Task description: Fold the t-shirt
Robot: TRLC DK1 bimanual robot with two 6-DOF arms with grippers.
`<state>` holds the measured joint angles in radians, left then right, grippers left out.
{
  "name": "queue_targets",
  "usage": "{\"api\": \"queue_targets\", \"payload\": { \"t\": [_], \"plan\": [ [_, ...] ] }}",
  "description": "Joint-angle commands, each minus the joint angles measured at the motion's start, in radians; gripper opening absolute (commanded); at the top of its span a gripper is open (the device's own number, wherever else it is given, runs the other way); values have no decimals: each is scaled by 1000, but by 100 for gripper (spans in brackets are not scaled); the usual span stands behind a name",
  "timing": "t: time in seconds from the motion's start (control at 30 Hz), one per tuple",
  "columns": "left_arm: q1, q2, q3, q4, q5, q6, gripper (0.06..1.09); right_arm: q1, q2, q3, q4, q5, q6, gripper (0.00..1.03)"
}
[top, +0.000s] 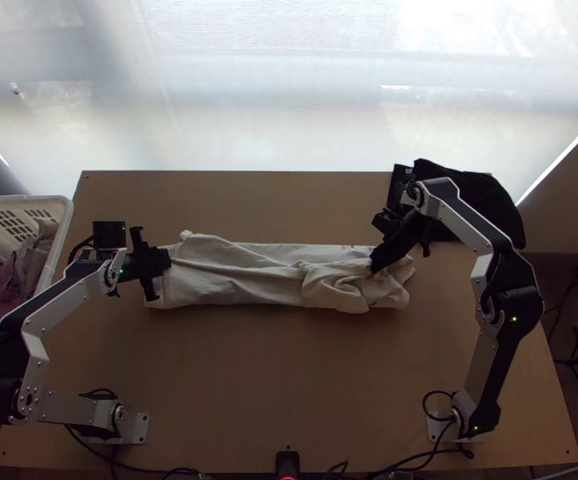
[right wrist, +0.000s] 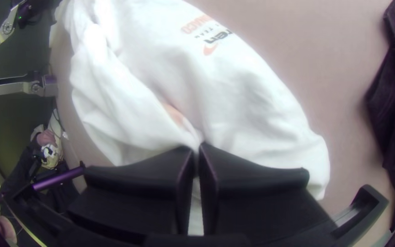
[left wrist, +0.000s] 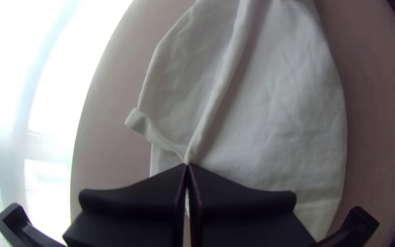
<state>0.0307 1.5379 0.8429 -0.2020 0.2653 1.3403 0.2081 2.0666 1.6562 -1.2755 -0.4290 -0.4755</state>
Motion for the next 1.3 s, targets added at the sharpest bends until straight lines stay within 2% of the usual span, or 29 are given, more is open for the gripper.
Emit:
{"api": "queue_targets", "payload": {
  "t": [0.0, 0.03, 0.07, 0.1, 0.17, 0.2, 0.23, 0.27, 0.6, 0.67, 0.77, 0.9, 1.0, 1.17, 1.2, 1.27],
  "plan": [
    [17, 16, -1, 87, -6, -43, 52, 5, 7, 17, 5, 15, 25, 27],
    [17, 16, 7, 90, -12, -56, 73, 7, -3, 16, 5, 15, 25, 34],
    [17, 14, 18, 81, -14, -69, 99, 7, -11, 13, 4, 16, 26, 44],
    [21, 8, 27, 76, -14, -84, 104, 5, -16, 13, 1, 16, 26, 51],
    [26, -18, 39, 56, -14, -112, 104, 4, -33, 13, -8, 16, 26, 61],
    [37, -35, 47, 36, -12, -119, 104, 1, -40, 11, -15, 16, 26, 74],
    [44, -50, 55, 24, -12, -119, 104, -4, -48, 11, -24, 16, 26, 92],
    [58, -67, 62, 18, -8, -122, 104, -10, -54, 17, -38, 22, 26, 99],
    [202, -101, 130, -34, 32, -142, 104, -121, -125, 73, -44, 38, 28, 99],
    [216, -108, 157, -76, 34, -171, 104, -130, -131, 99, -47, 35, 63, 97],
    [221, -144, 199, -195, 63, -234, 104, -64, -151, 111, -99, 35, 80, 87],
    [179, -220, 269, -451, 143, -357, 104, 82, -181, 116, -116, 35, 112, 57],
    [136, -233, 341, -651, 169, -423, 104, 154, -181, 126, -114, 32, 117, 35],
    [109, -216, 367, -833, 199, -497, 104, 214, -174, 117, -102, 10, 115, 6],
    [103, -200, 366, -872, 204, -506, 104, 215, -172, 116, -96, 4, 113, 3],
    [95, -163, 369, -930, 233, -561, 104, 214, -165, 119, -81, -10, 112, 3]
  ]
}}
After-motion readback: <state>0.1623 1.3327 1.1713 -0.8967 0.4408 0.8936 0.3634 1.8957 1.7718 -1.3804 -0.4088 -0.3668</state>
